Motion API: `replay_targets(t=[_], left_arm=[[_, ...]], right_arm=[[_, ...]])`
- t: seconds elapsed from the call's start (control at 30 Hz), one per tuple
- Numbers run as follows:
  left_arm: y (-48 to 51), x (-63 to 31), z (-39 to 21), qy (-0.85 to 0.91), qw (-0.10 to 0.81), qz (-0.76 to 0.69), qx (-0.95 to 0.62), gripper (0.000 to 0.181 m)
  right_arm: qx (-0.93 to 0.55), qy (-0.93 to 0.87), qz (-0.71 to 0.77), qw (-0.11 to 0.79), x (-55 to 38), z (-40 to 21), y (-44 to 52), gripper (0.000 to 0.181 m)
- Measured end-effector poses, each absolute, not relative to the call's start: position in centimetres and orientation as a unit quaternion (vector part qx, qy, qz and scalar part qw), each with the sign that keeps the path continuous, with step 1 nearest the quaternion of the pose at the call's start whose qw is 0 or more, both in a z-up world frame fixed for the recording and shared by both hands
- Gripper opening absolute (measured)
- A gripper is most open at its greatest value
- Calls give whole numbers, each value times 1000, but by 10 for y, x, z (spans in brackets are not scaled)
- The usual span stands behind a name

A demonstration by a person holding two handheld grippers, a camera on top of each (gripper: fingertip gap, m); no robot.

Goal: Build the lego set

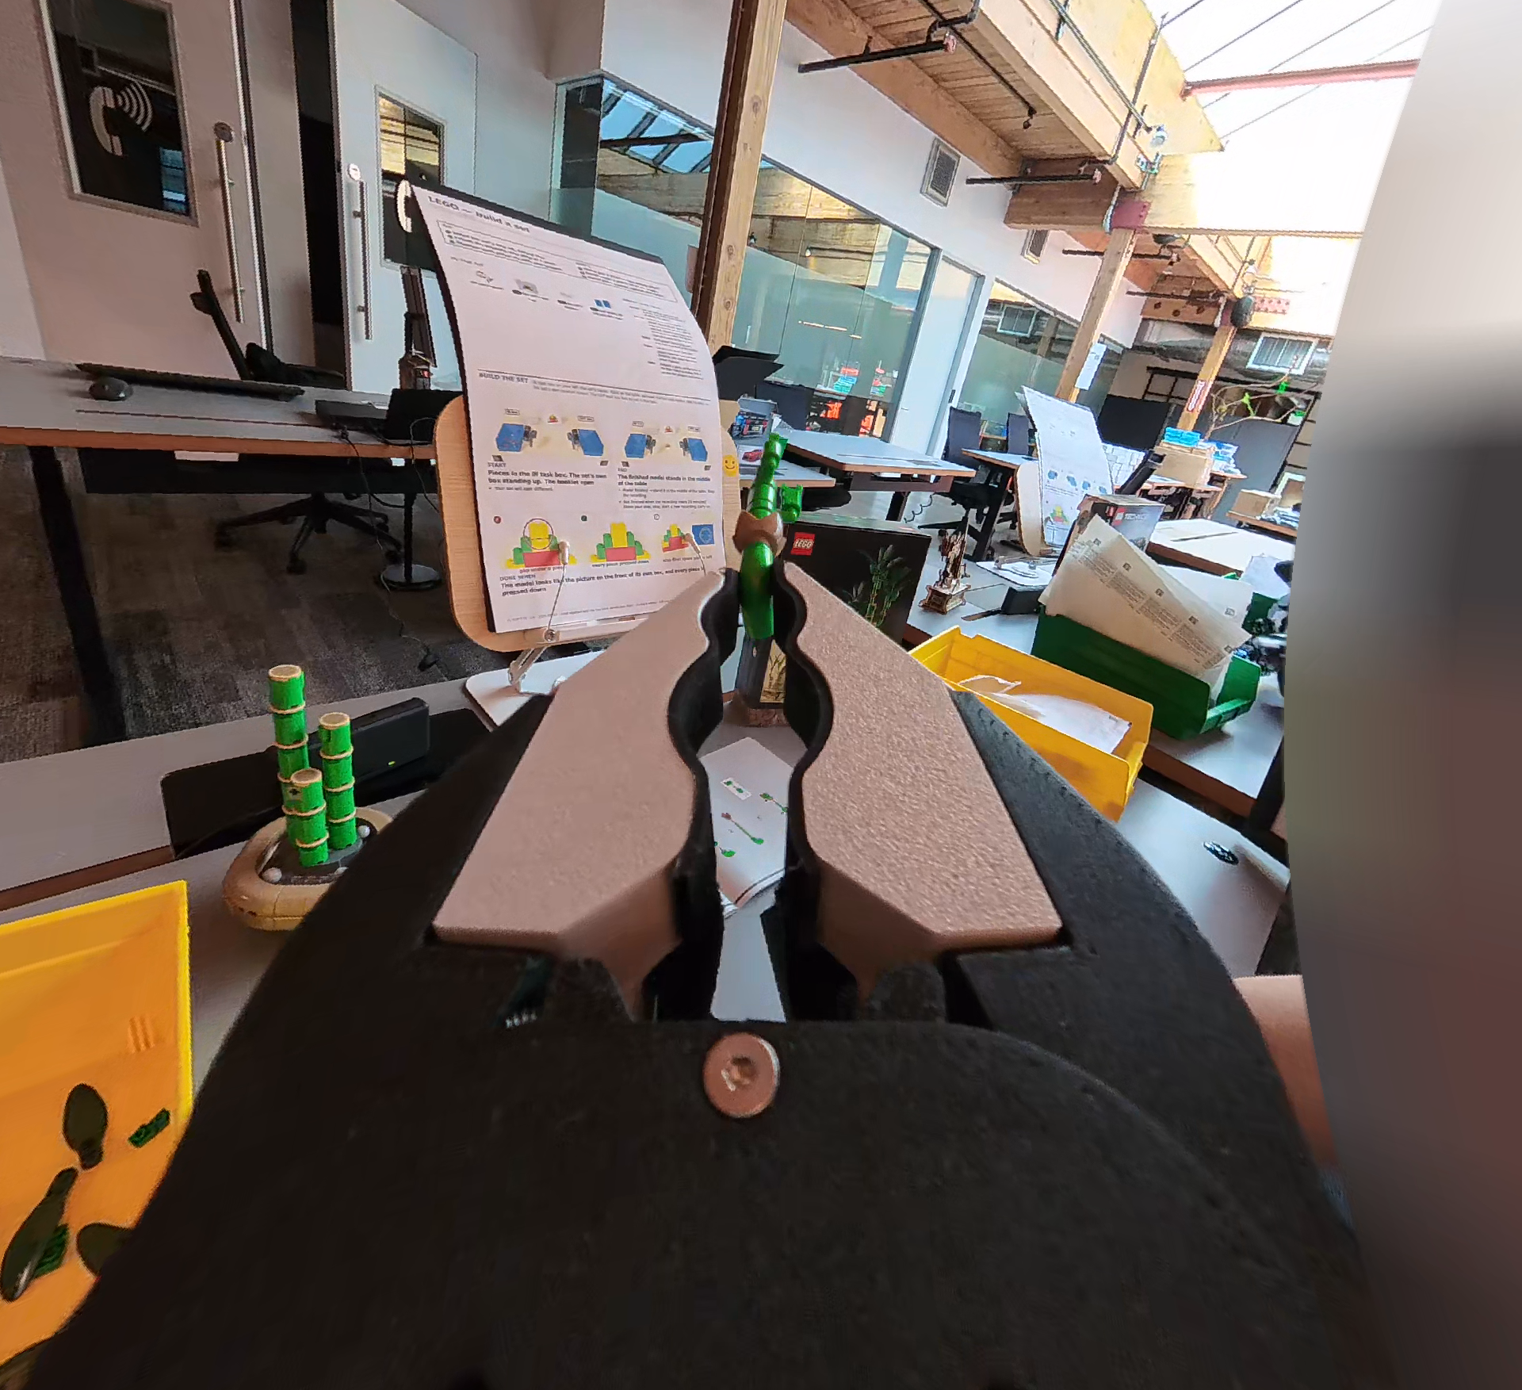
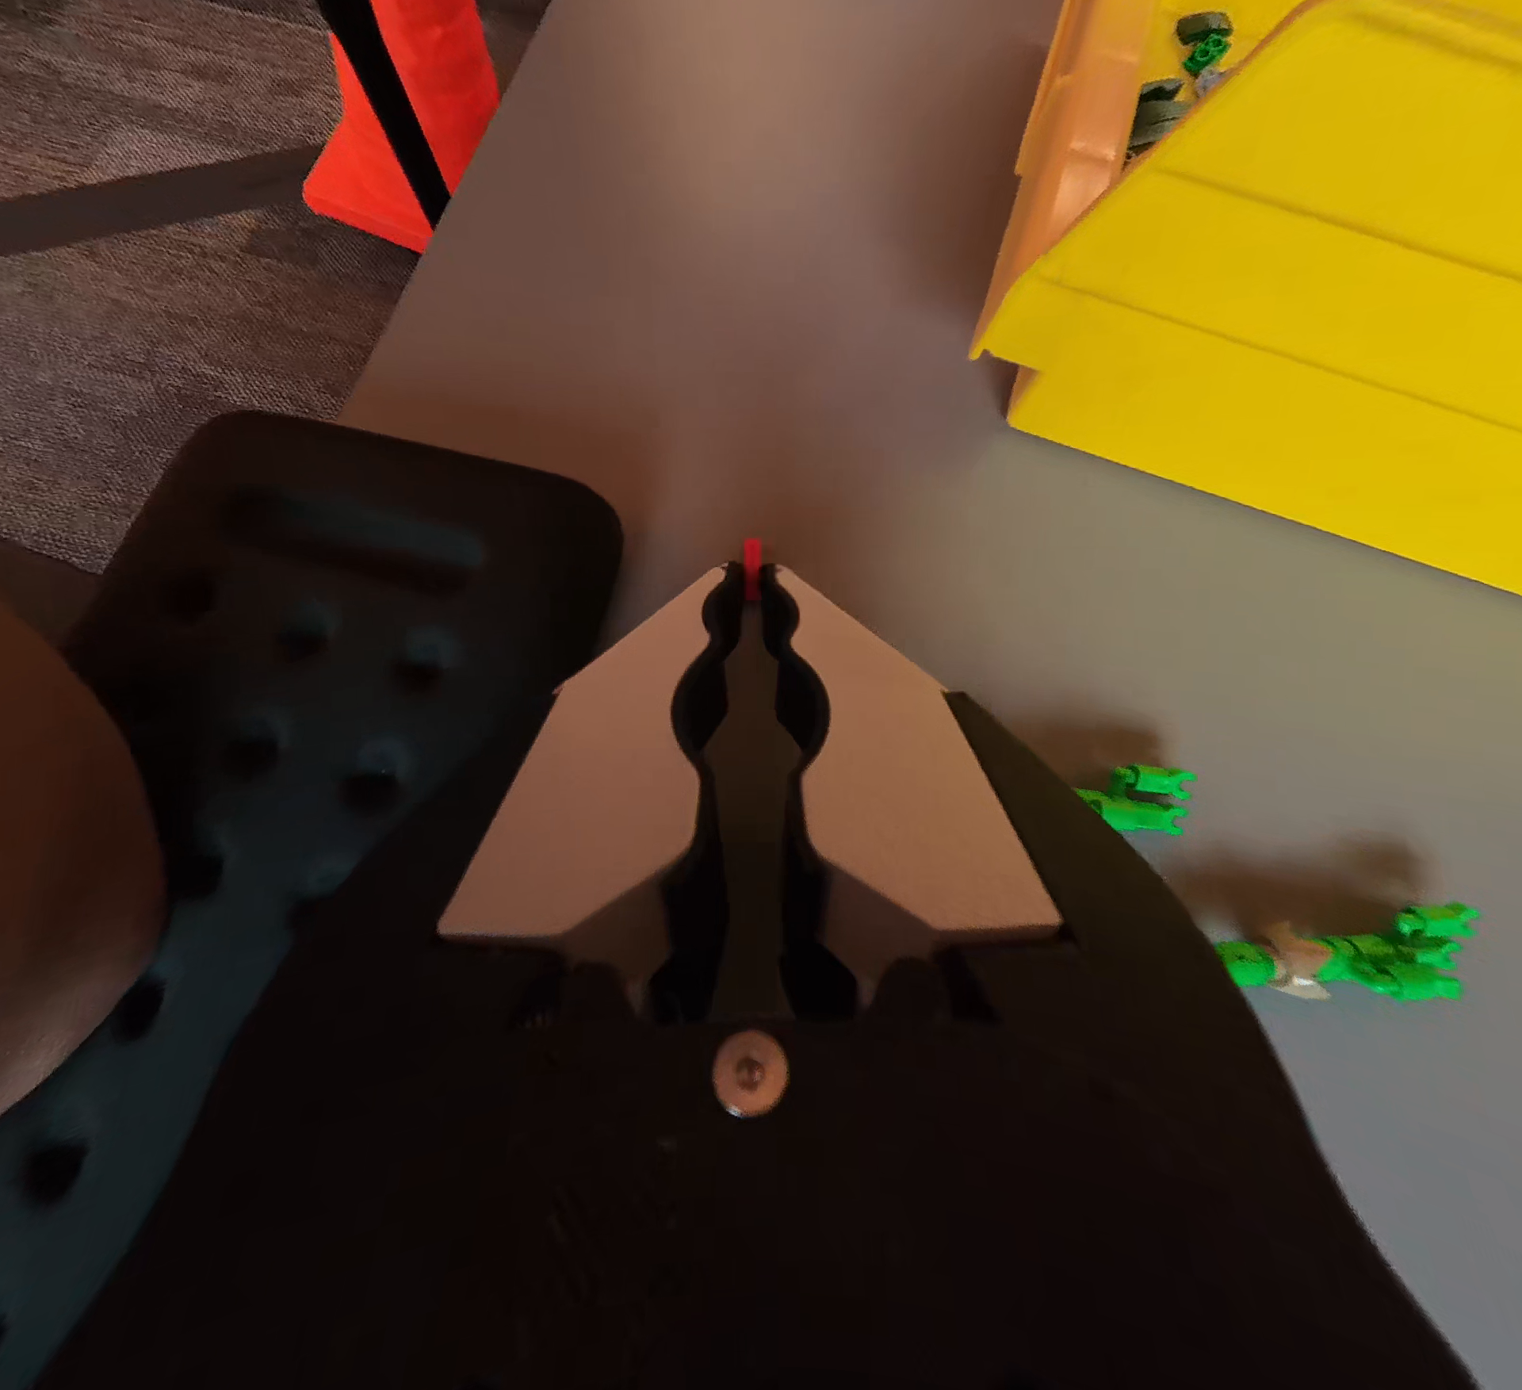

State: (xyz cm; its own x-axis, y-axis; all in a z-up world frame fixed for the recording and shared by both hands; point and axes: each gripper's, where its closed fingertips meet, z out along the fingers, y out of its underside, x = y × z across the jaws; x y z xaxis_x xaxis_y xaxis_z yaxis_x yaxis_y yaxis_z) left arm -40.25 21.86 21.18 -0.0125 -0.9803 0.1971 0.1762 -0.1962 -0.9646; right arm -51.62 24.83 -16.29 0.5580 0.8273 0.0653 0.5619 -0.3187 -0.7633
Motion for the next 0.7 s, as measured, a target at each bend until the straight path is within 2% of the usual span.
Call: replay_targets(t=[0.17, 0.23, 0.33, 0.47, 0.6, 0.7], left_arm=[[224, -386, 205, 406, 472, -589, -515, 5], [221, -378, 205, 412, 470, -588, -514, 5], [210, -369, 206, 429, 467, -586, -504, 5], [196, -361, 209, 444, 452, -603, -484, 5], [188, -351, 210, 451, 435, -621, -470, 5], [182, -340, 208, 454, 419, -635, -464, 5]], right_arm=[[-789, -452, 151, 387, -509, -162, 249, 4], [-777, -448, 149, 416, -504, -146, 248, 3], [-755, -416, 148, 485, -480, -96, 248, 3], [-713, -383, 75, 582, -408, -17, 240, 3], [-693, -347, 0, 632, -336, 46, 227, 3], [-672, -328, -4, 664, -312, 80, 213, 3]])
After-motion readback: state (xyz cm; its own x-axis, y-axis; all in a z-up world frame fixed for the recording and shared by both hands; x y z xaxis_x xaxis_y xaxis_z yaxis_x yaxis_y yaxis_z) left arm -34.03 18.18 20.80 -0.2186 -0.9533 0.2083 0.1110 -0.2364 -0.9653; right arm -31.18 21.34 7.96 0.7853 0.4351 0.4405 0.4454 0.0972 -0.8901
